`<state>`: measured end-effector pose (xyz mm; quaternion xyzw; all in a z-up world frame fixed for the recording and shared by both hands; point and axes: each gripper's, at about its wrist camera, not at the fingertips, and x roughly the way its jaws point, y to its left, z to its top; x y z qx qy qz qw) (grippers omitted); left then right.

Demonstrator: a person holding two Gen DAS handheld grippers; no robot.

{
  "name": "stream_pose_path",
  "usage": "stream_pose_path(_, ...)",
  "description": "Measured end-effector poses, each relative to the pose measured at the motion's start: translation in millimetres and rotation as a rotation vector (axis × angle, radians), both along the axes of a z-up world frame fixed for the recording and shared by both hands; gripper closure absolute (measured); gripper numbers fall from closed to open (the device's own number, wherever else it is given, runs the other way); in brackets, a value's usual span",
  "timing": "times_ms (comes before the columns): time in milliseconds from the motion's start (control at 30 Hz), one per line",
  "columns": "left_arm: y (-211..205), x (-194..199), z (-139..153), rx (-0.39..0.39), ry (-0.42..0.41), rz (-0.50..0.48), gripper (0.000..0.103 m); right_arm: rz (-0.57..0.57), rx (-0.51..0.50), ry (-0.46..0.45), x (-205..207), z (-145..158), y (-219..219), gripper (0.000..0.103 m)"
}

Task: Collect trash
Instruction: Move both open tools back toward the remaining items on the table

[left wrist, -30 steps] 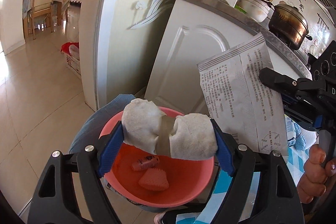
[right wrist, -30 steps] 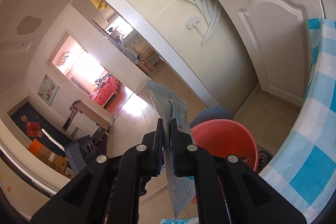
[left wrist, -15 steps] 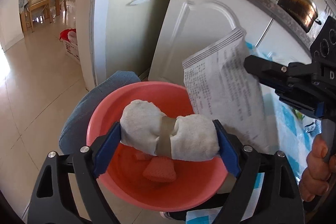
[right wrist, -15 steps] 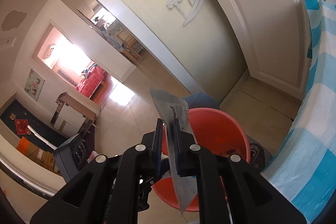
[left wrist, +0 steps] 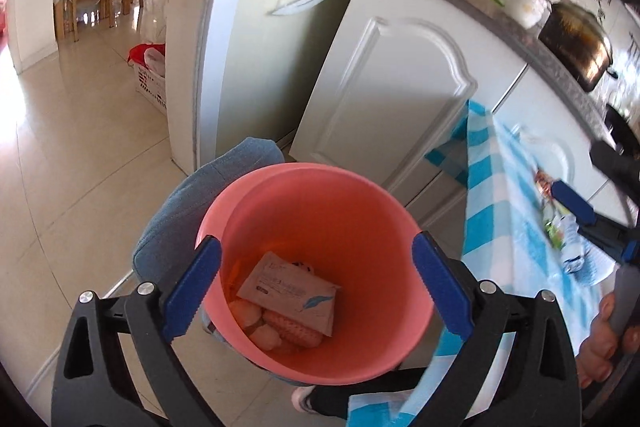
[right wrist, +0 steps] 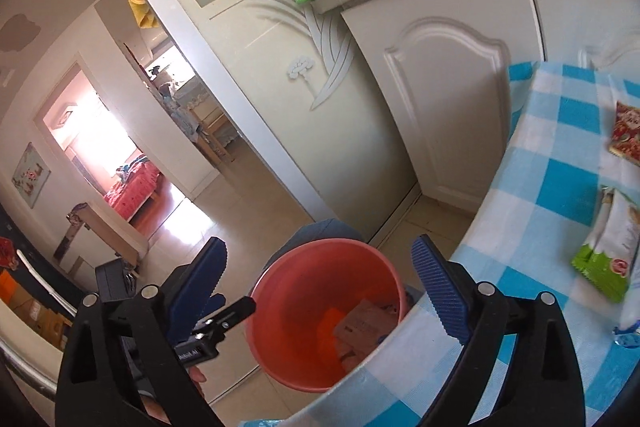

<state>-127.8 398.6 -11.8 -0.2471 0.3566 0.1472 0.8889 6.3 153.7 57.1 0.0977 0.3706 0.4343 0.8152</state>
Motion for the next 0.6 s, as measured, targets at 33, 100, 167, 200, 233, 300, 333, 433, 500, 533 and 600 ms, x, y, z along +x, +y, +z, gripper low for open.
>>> stream_pose_path(33, 0.6, -3.0, 2.1, -0.026, -0.021, -0.001, 0.007, -0.006, 0.0, -0.017, -5.1, 2.0, -4.8, 0.009)
stream_pose_path(100, 0.5, -7.2, 4.2, -0.067, -0.057, -0.009, 0.007, -0.02, 0.005, -0.041, -15.5, 3.8, -14.5, 0.008)
stream_pose_path(167, -2.7, -10.7, 7.1, -0.087, -0.075, -0.016, 0.007, -0.036, 0.005, -0.061, -25.2, 4.7, -24.1, 0.008)
stream_pose_path(200, -4.6, -11.2, 8.8, -0.089, -0.079, -0.021, 0.007, -0.048, 0.01, -0.068, -29.0, 4.3, -29.0, 0.008)
stream_pose_path(233, -7.8, -11.8, 10.3, -0.088, -0.082, -0.033, 0.007, -0.055, 0.021, -0.073, -32.6, 4.6, -34.4, 0.008)
stream_pose_path(300, -14.4, -13.0, 13.9, -0.08, -0.088, -0.053, 0.007, -0.077, 0.044, -0.089, -41.2, 4.7, -46.0, 0.007)
stream_pose_path(333, -19.1, -14.3, 17.1, -0.073, -0.095, -0.067, 0.006, -0.091, 0.058, -0.098, -45.2, 5.8, -51.9, 0.007)
stream_pose_path(433, -31.5, -18.4, 25.1, -0.063, -0.124, -0.115, 0.006, -0.144, 0.087, -0.121, -54.3, 5.2, -68.8, 0.007)
stream_pose_path(500, -40.3, -22.0, 31.3, -0.056, -0.149, -0.144, 0.004, -0.176, 0.095, -0.122, -58.0, 2.5, -79.0, 0.006)
stream_pose_path(533, -43.3, -23.3, 34.1, -0.054, -0.158, -0.151, 0.004, -0.189, 0.097, -0.118, -59.1, 0.4, -83.5, 0.005)
stream_pose_path(600, -48.9, -27.2, 39.3, -0.056, -0.175, -0.169, 0.004, -0.215, 0.094, -0.11, -60.6, -4.2, -91.9, 0.005)
